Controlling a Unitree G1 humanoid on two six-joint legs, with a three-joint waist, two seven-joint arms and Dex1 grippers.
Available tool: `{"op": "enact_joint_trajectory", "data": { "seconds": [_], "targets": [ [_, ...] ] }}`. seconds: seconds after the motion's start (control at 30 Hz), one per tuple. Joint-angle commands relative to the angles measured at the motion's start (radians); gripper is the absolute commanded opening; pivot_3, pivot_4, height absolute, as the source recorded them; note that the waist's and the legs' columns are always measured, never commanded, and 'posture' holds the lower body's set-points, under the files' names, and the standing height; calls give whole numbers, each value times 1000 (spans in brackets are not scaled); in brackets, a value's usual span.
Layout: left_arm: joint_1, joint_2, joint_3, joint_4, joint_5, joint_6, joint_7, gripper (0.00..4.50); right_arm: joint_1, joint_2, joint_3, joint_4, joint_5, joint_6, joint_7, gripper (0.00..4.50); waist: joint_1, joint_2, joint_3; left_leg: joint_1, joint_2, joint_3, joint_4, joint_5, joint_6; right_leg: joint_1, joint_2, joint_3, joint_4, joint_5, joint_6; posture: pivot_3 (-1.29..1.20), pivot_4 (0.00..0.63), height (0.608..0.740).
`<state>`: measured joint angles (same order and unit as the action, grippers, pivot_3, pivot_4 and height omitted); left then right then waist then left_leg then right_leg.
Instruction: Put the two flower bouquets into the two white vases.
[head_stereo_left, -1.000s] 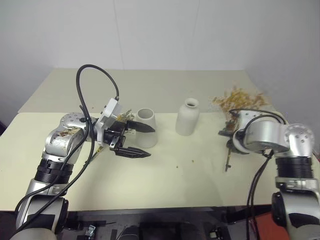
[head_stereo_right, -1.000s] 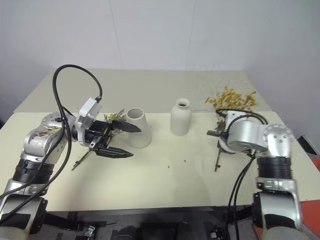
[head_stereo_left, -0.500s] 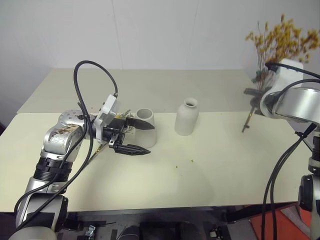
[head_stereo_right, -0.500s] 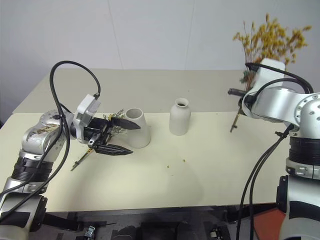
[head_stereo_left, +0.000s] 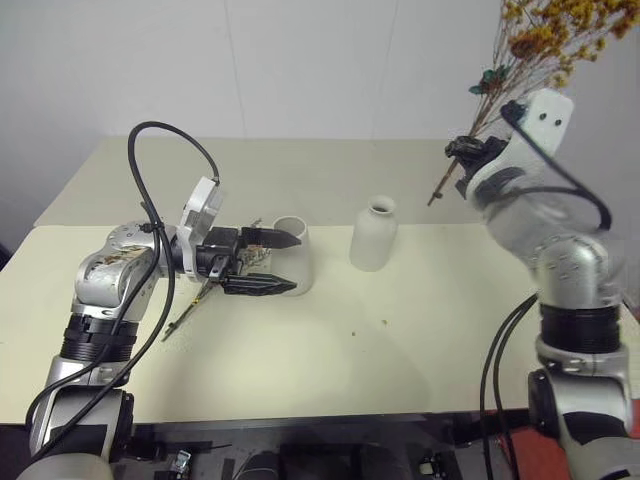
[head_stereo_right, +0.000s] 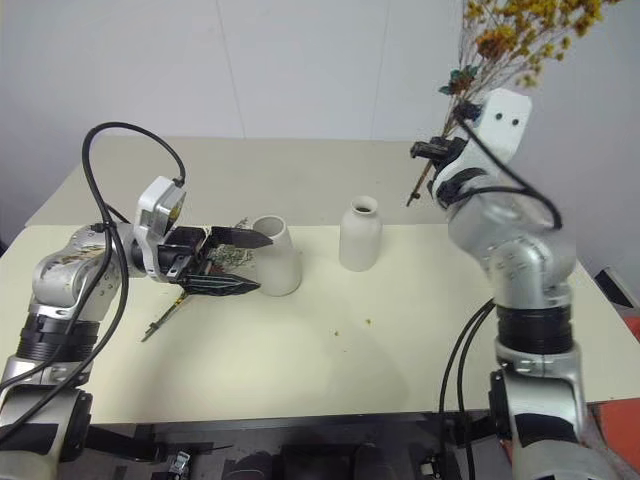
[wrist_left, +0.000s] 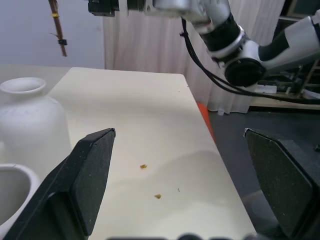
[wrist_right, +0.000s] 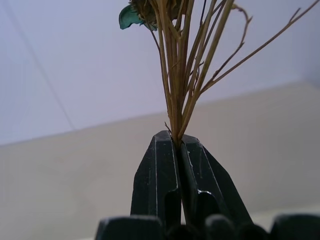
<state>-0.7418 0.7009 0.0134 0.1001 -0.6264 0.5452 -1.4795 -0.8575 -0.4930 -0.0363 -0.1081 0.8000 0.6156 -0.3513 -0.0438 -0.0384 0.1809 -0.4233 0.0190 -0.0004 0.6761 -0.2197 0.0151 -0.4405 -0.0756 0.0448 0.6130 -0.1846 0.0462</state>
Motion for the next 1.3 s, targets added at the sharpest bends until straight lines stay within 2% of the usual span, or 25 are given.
{"op": "enact_joint_trajectory", "data": {
  "seconds": [0.03,0.17,0.57,0.8,1.3],
  "targets": [
    [1,16,29,-45,-18,6,14,4500,-18,55,7,-9,-132,-100,64,33,0,0,0,0,0,0,0,0,0,0,0,0,0,0,0,0,150,740],
    [9,23,38,-58,-27,13,20,4500,19,110,48,-14,-273,-203,146,33,1,0,0,1,0,0,0,0,0,0,0,0,1,0,0,0,150,740],
    [46,23,41,-89,-22,34,85,4500,45,264,45,32,-444,-273,259,33,0,0,0,2,0,0,0,0,0,0,0,0,3,0,0,0,150,740],
    [28,5,56,-71,-22,35,153,4500,63,308,40,113,-520,-336,321,33,0,0,0,2,0,-1,0,0,0,0,0,0,4,0,0,0,150,740],
    [45,13,73,-101,-34,40,166,4500,57,340,4,207,-597,-391,387,33,-2,1,0,3,0,-1,0,0,0,0,0,0,5,0,-1,0,150,740]
  ]
}}
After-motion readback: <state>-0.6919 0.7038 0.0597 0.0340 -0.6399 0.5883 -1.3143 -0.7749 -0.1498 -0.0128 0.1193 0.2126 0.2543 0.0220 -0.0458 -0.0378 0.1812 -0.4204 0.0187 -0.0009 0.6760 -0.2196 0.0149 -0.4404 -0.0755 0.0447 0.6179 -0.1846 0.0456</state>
